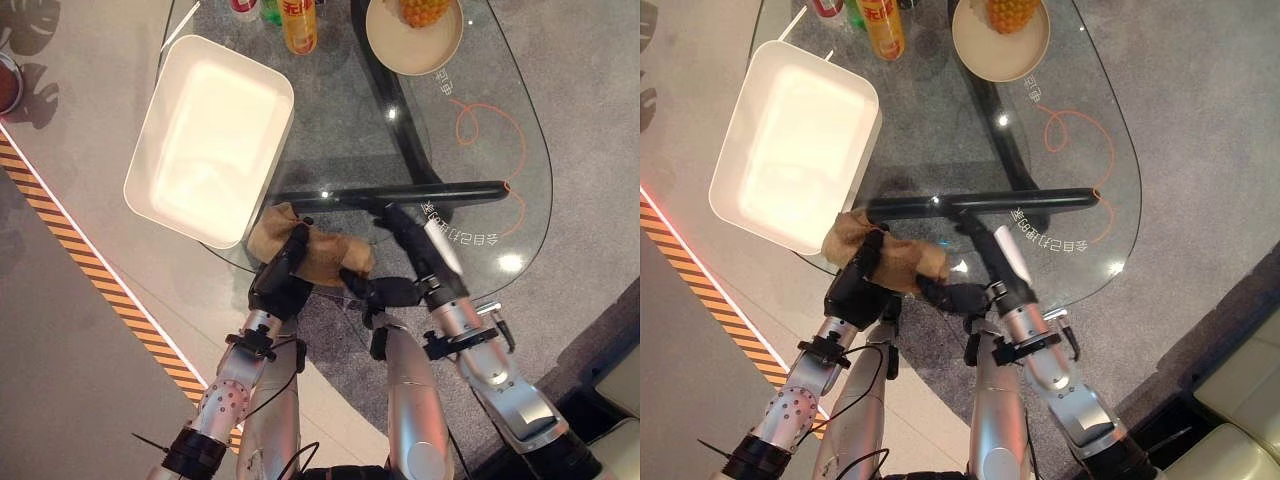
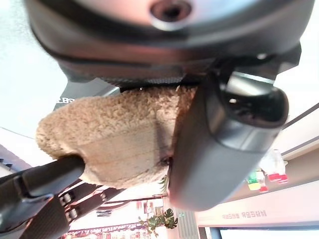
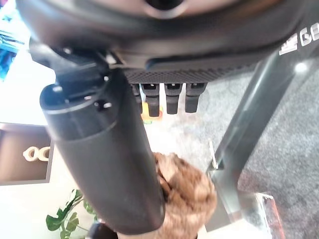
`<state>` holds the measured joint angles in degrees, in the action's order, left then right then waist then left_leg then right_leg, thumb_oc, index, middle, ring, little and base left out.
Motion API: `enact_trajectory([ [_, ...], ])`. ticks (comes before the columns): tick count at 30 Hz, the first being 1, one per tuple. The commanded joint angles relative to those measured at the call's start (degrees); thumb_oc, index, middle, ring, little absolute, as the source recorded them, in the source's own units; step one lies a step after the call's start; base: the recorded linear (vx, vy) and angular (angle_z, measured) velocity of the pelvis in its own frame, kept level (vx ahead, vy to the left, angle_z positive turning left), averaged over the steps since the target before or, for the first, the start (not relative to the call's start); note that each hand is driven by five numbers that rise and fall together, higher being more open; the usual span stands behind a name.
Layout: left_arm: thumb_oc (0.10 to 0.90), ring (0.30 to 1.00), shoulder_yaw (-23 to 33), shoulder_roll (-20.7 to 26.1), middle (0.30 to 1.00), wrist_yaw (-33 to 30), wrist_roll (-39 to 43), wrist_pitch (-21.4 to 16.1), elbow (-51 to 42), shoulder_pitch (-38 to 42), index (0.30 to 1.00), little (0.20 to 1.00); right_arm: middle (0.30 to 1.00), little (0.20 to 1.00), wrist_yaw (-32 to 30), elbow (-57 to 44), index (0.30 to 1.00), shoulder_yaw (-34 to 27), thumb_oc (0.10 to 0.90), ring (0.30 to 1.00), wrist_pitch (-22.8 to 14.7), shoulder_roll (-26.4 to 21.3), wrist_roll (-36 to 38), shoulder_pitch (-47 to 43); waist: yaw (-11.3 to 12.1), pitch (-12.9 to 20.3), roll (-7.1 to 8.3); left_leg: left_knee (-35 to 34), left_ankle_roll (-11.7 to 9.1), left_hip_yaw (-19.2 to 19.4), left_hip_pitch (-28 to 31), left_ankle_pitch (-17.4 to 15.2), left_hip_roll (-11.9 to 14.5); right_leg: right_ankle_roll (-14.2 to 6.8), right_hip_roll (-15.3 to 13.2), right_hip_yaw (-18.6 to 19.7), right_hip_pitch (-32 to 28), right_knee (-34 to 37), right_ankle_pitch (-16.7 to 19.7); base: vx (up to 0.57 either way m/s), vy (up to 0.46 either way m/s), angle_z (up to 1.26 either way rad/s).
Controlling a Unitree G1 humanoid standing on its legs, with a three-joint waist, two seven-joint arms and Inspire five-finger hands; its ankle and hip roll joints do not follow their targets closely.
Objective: Wipe the table with a cloth and put it in the basket.
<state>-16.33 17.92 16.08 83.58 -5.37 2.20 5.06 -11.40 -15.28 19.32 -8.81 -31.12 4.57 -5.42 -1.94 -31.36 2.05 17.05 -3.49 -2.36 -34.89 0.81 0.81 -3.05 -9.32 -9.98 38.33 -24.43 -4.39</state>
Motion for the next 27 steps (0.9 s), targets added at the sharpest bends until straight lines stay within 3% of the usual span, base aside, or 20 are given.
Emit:
enact_trajectory([
  [1,0.100,0.300,2.9,1.2,0.300,6.3,0.1,-1.3,-11.3,-6.7,0.300,0.200,0.900,0.900,-7.8,-6.9,0.900,-8.5,0.800,0.900,-5.3,-2.1,1.6,-0.3,0.7,1.6,0.56,4.0,4.5,9.7,-0.8,-3.9,-2.8,-0.5,6.0,1.1,-2.4,6.6,4.9,0.00,0.000,0.00],
  [11,0.100,0.300,3.2,1.2,0.300,6.3,-0.3,-2.2,-11.1,-6.7,0.300,0.200,0.900,0.900,-5.6,-7.1,0.900,-8.3,0.800,0.900,-5.3,-2.0,2.4,0.0,0.7,1.6,0.67,3.8,4.5,9.7,-0.8,-3.8,-2.9,-0.6,6.0,1.1,-2.2,6.7,5.0,0.00,0.000,0.00],
  [19,0.100,0.300,4.4,1.9,0.300,4.1,-4.9,-9.2,-11.3,-5.5,0.300,0.200,0.900,0.900,-2.5,-6.9,0.900,-6.6,0.800,0.900,-3.3,-1.9,3.5,-1.0,0.9,1.6,0.41,3.9,4.3,9.3,-1.3,-3.6,-3.1,-0.5,6.0,1.1,-2.0,6.7,4.9,0.00,0.000,0.00],
  [21,0.100,0.300,5.4,2.5,0.300,2.8,-9.0,-13.0,-11.6,-4.8,0.300,0.200,0.900,0.900,-0.8,-6.6,0.900,-5.9,0.800,0.900,-2.6,-2.0,4.0,-1.1,1.0,1.6,0.08,4.0,4.2,9.1,-1.5,-3.5,-3.2,-0.4,5.9,1.1,-2.0,6.7,4.8,0.01,0.045,-0.01],
  [27,0.100,0.300,8.3,4.0,0.300,-4.3,-20.7,-19.6,-12.4,-2.6,0.300,0.200,0.900,0.900,2.5,-5.5,0.900,-4.4,0.800,0.900,0.0,-1.8,5.0,-1.8,1.2,1.6,-1.05,4.4,4.1,8.6,-1.7,-3.3,-3.5,-0.1,5.7,1.3,-1.6,5.8,4.4,0.01,0.054,-0.02],
])
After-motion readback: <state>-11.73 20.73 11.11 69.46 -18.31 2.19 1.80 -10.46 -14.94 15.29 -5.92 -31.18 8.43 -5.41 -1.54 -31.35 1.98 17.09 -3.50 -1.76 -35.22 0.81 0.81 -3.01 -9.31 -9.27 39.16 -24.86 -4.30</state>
